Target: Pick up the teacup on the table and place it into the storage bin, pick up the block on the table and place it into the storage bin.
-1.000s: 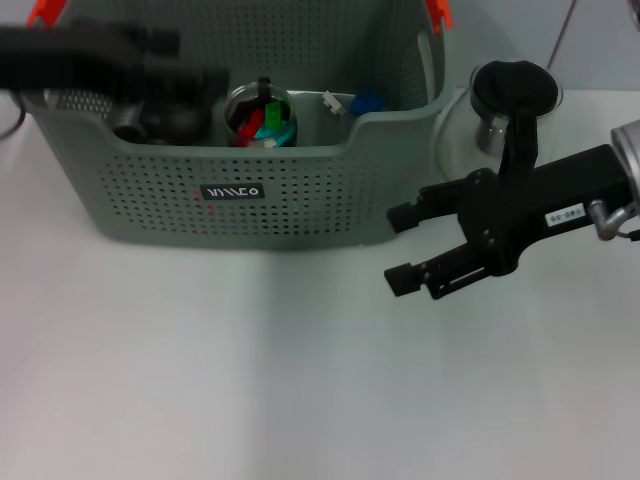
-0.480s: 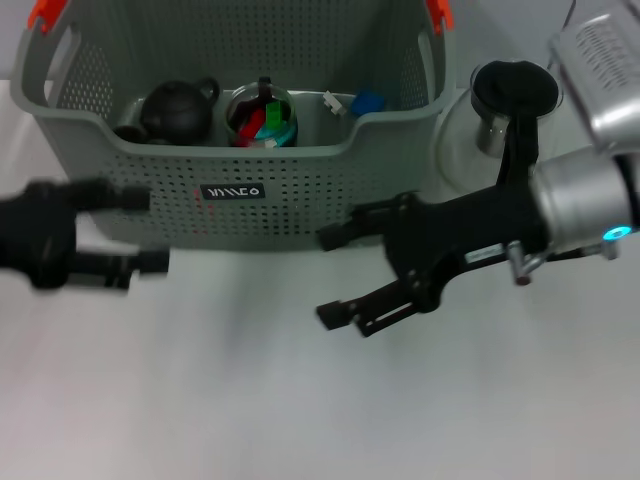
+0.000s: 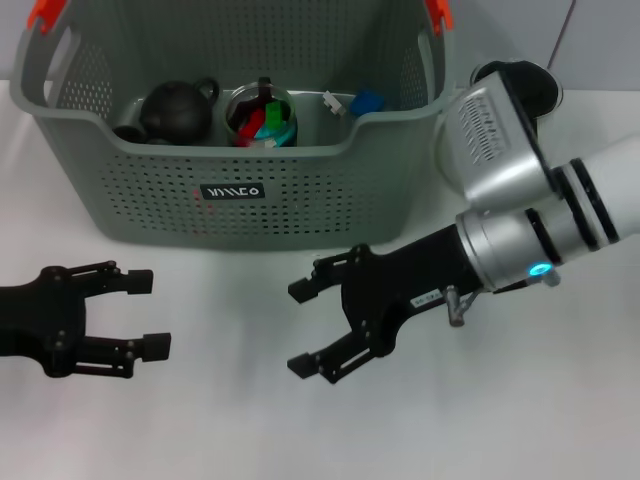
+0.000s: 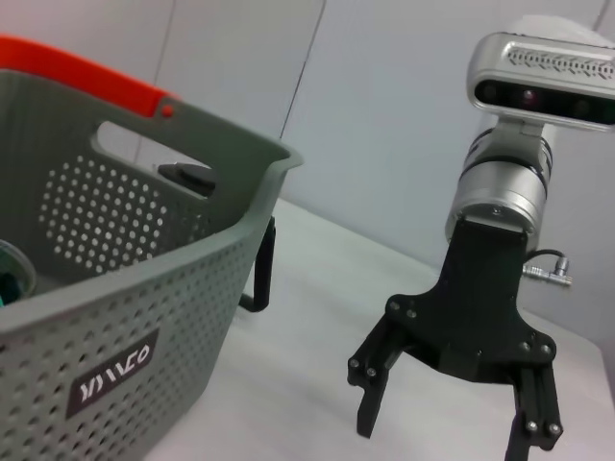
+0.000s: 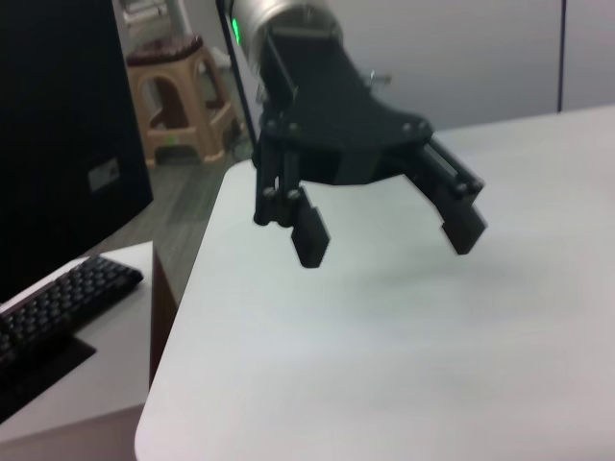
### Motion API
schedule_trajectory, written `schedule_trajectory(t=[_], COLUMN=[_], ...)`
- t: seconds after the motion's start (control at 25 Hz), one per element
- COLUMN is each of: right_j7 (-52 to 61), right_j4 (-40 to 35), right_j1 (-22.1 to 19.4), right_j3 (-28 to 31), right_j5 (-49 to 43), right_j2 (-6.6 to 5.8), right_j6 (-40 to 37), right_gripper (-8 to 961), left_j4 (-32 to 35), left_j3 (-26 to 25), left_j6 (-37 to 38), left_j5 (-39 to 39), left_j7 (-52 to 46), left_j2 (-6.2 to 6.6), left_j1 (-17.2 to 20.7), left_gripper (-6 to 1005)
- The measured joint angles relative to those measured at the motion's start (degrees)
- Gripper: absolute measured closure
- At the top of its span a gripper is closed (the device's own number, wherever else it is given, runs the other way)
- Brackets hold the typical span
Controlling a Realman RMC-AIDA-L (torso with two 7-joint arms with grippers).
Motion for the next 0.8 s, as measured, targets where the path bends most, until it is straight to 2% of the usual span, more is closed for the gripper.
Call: schedule_trajectory(t=[0.36, 0.8], right_j7=[0.9, 1.4], right_j4=[0.1, 0.3], right_j1=[-0.3, -0.5], right_j3=[-0.5, -0.6], right_j5=[-0.3, -0.3], right_j2=[-0.20, -0.28], right_j6=[0.5, 0.1], right_gripper=[9, 8], left_j4=[3.0, 3.2], left_j3=[0.4, 0.4], left_j6=[-2.4, -3.0], left_j5=[3.4, 4.5], left_j7=[1.2, 1.1], left_j2=[-0.34, -0.61], left_j1=[-1.6, -2.3], left_gripper=[40, 40])
